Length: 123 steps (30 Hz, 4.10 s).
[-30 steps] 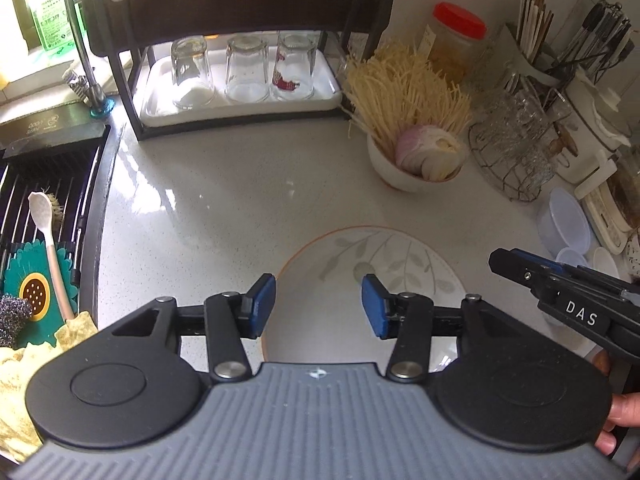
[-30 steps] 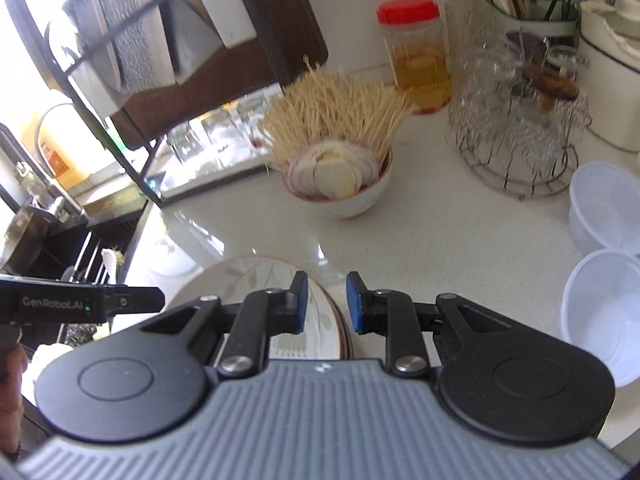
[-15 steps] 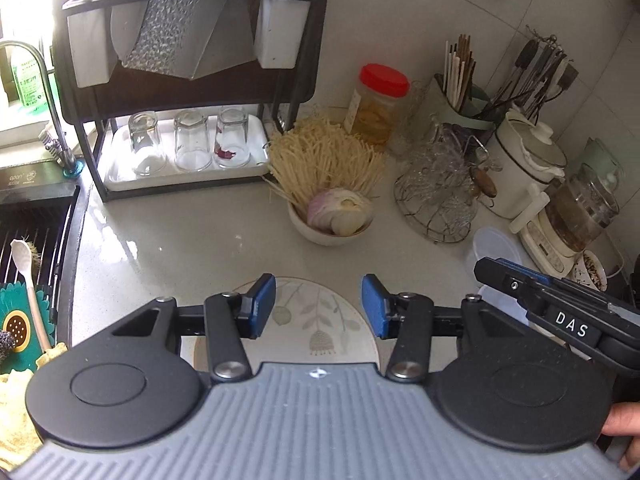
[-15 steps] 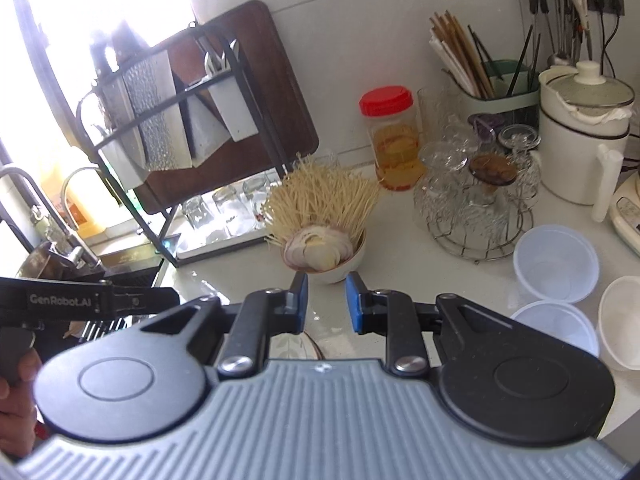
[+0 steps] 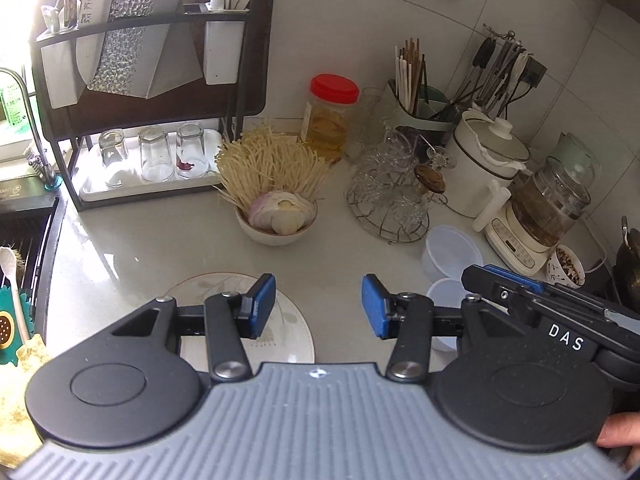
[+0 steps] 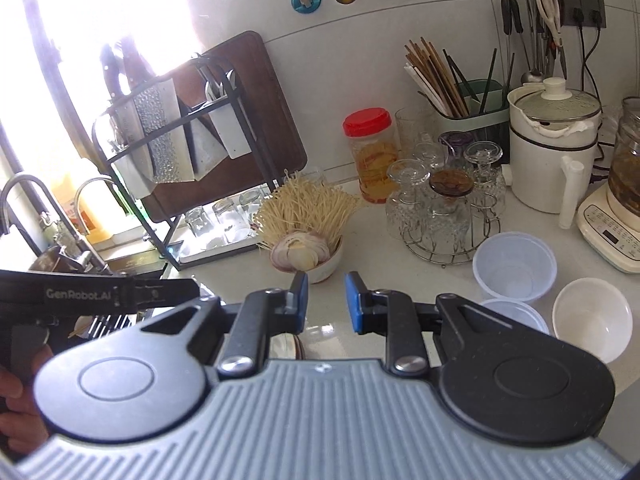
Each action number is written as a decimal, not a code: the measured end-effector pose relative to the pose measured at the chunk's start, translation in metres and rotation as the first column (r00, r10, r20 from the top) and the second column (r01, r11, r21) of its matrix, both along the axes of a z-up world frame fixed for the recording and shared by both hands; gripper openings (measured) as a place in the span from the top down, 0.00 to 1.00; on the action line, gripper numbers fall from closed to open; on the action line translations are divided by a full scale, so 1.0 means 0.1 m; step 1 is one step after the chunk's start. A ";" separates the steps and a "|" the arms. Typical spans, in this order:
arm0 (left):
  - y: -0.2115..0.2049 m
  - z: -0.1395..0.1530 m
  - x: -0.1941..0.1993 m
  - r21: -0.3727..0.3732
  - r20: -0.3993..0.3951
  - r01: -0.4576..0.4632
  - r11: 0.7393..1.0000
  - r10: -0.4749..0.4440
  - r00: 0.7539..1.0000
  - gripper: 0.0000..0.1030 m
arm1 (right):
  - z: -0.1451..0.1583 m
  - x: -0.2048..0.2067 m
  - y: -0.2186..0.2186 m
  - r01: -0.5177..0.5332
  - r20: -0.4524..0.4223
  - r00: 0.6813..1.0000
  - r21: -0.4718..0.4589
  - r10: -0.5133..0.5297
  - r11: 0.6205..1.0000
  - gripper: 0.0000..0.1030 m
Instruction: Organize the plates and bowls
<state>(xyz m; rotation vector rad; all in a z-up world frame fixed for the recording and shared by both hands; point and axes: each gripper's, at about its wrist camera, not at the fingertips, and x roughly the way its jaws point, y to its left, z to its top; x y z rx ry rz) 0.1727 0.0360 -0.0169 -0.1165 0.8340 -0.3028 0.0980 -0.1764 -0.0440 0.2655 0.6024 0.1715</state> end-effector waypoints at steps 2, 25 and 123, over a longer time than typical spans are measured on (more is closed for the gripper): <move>-0.07 -0.01 -0.05 0.004 0.004 0.011 1.000 -0.011 1.000 0.48 | -0.01 -0.05 -0.04 0.012 -0.001 1.000 -0.008 -0.012 1.000 0.76; -0.15 -0.41 0.18 -0.041 -0.067 0.246 0.968 -0.248 0.966 0.48 | -0.28 -0.35 -0.16 0.293 -0.108 0.951 0.007 -0.290 0.956 0.76; -0.86 -1.56 1.03 -0.090 -0.355 0.191 0.977 -0.211 0.911 0.88 | -1.33 0.60 -0.88 0.148 -0.387 0.919 0.161 -0.075 0.976 0.82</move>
